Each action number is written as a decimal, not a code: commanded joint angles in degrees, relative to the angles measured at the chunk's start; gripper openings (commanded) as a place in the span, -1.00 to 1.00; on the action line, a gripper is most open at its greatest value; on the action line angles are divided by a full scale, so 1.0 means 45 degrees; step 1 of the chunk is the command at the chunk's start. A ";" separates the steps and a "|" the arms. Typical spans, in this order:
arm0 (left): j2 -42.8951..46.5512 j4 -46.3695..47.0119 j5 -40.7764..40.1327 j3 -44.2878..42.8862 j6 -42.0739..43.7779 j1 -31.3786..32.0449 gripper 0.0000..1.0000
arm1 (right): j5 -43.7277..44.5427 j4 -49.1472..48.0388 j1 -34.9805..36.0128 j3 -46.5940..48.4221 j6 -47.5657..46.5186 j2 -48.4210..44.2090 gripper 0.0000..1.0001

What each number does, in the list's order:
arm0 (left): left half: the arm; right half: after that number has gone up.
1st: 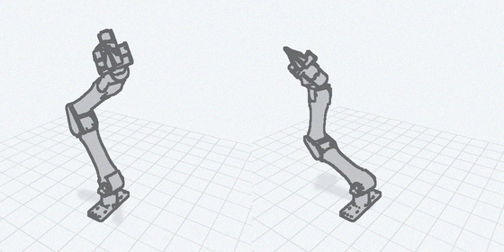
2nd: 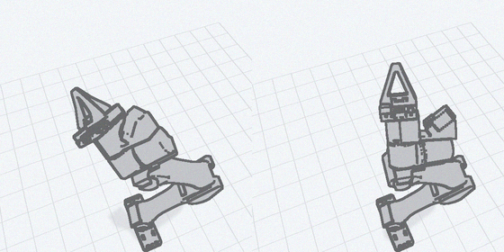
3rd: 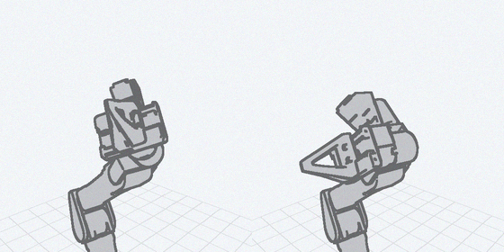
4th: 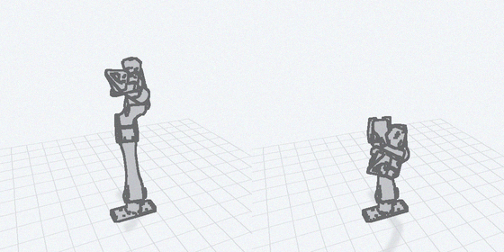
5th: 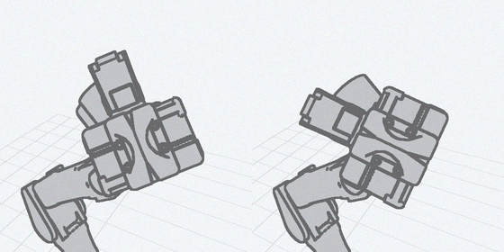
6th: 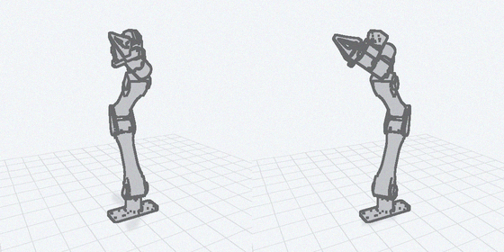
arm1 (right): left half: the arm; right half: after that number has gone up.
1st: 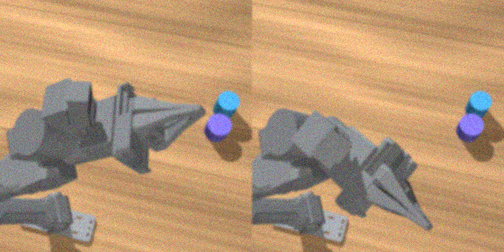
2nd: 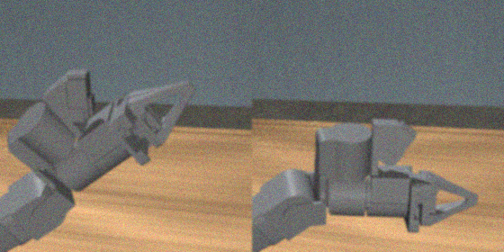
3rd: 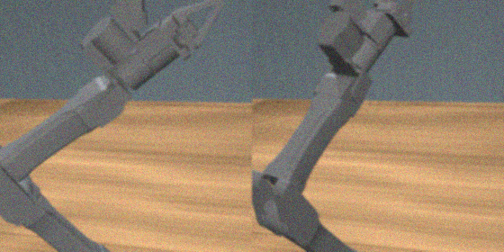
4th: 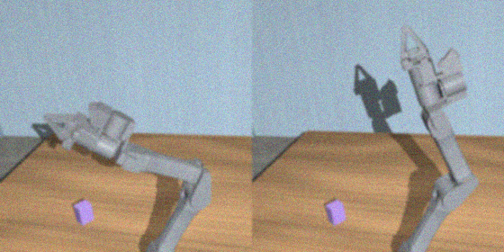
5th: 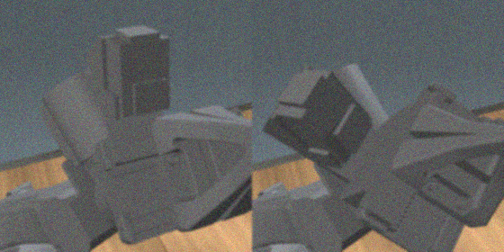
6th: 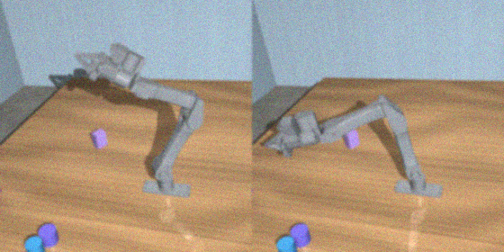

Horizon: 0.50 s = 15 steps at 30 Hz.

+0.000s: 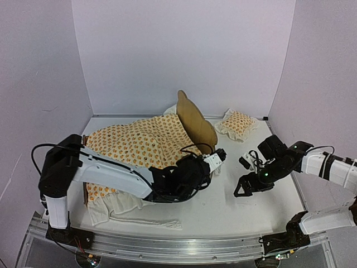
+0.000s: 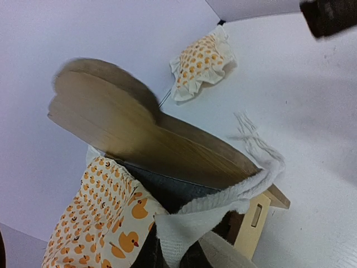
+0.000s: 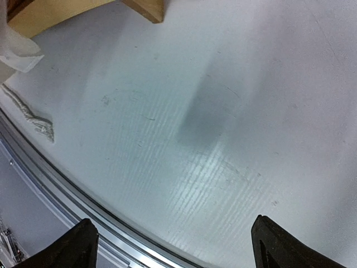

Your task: Set up the pet bed

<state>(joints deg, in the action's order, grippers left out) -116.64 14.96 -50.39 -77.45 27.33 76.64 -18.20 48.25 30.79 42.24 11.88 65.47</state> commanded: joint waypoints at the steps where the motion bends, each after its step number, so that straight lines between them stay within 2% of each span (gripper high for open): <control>1: 0.2627 -0.1338 0.1933 0.0386 -0.2507 -0.0280 -0.88 | -0.2452 -0.2922 0.0035 -0.0068 -0.0874 0.0092 0.89; 6: 0.3657 -0.3125 0.5002 0.0589 -0.4268 -0.1028 -1.00 | -0.3615 -0.3568 0.0257 0.1190 -0.1759 0.0555 0.69; 12: 0.4782 -0.3247 0.8049 0.1617 -0.4806 -0.1931 -1.00 | -0.4524 -0.3824 0.0606 0.2573 -0.2175 0.1487 0.15; 15: 0.5086 -0.3247 0.8844 0.1923 -0.4751 -0.2138 -1.00 | -0.3752 -0.4629 0.1638 0.2732 -0.2312 0.1890 -0.05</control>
<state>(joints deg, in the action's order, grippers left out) -98.00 0.99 -20.14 -70.11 8.16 67.81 -34.89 33.34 33.56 51.90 3.84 72.14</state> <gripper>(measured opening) 0.036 0.539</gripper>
